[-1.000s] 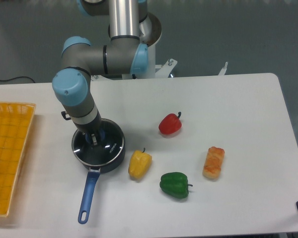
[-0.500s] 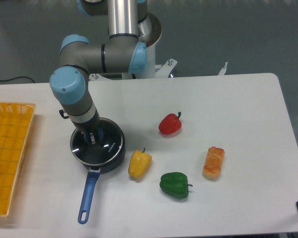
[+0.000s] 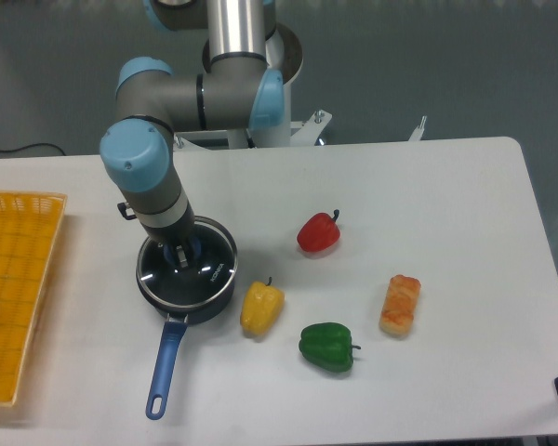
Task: Open the lid
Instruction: 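Lift the glass lid up off the saucepan by its knob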
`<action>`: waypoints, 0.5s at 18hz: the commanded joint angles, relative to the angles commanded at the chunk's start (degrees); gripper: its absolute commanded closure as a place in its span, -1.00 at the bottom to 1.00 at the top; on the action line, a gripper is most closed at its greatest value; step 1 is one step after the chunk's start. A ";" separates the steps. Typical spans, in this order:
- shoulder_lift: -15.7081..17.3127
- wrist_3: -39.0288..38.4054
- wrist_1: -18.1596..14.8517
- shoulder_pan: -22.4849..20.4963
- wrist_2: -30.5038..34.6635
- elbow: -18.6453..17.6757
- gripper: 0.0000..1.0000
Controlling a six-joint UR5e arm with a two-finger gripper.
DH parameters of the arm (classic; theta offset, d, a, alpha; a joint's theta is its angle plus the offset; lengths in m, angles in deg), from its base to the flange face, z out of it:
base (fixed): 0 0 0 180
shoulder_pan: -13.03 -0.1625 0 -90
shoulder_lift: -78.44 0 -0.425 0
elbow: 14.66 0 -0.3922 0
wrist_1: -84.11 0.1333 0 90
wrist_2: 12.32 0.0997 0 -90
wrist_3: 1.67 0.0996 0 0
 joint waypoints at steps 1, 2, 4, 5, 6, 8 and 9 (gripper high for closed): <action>0.17 0.09 -0.44 -0.70 0.00 0.00 -0.21; 0.61 0.35 -0.71 -1.06 0.00 0.09 -0.21; 1.32 0.53 -0.80 -2.29 0.00 0.09 -0.21; 1.49 0.53 -0.71 -2.90 0.00 0.18 -0.21; 1.49 0.53 -0.71 -3.34 -0.09 0.53 -0.21; 1.49 0.62 -0.80 -4.57 0.00 0.97 -0.22; 1.49 0.62 -0.80 -5.19 0.00 0.97 -0.22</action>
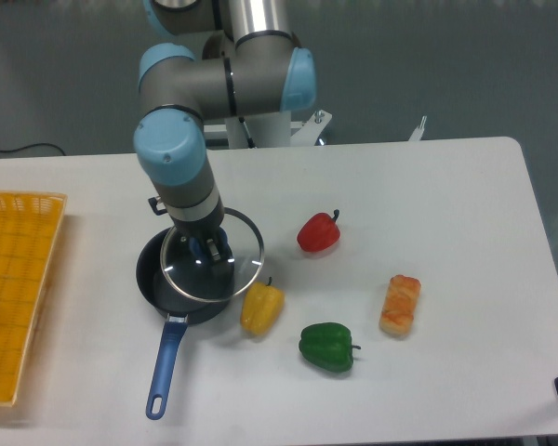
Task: Open the lid
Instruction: 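Lift the glass lid up off the saucepan by its knob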
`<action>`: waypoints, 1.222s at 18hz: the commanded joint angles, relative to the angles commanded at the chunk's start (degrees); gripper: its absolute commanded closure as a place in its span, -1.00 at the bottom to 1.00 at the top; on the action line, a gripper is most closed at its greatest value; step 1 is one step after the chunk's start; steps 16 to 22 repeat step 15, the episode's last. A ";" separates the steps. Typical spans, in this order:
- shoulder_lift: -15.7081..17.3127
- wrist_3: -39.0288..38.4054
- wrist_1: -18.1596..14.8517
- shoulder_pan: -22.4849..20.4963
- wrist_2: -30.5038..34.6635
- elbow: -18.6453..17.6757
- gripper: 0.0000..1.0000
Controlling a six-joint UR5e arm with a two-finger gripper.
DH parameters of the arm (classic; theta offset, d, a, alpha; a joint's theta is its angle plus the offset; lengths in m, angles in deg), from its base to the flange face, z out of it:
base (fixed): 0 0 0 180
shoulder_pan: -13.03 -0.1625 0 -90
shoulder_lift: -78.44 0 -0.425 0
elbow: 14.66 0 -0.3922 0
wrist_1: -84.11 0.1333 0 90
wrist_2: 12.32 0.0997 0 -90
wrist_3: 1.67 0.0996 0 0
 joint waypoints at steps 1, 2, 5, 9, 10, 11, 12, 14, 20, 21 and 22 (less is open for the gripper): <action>0.00 0.00 0.09 -0.44 0.00 0.00 -0.21; -0.09 0.00 0.17 -0.71 0.00 0.00 -0.21; -0.09 0.00 0.26 -1.94 0.00 0.35 -0.21; -0.18 0.09 0.18 -3.08 0.09 0.79 -0.22; -0.18 0.09 0.18 -3.52 0.09 0.79 -0.22; -0.09 0.09 0.09 -3.96 0.09 0.79 -0.22; -0.17 0.09 0.09 -4.14 0.17 0.70 -0.22; -0.44 0.09 0.09 -4.22 0.18 0.53 -0.22; -0.53 0.09 0.17 -4.31 0.18 0.61 -0.22; -0.53 0.09 0.17 -4.31 0.18 0.61 -0.22; -0.53 0.09 0.17 -4.31 0.18 0.61 -0.22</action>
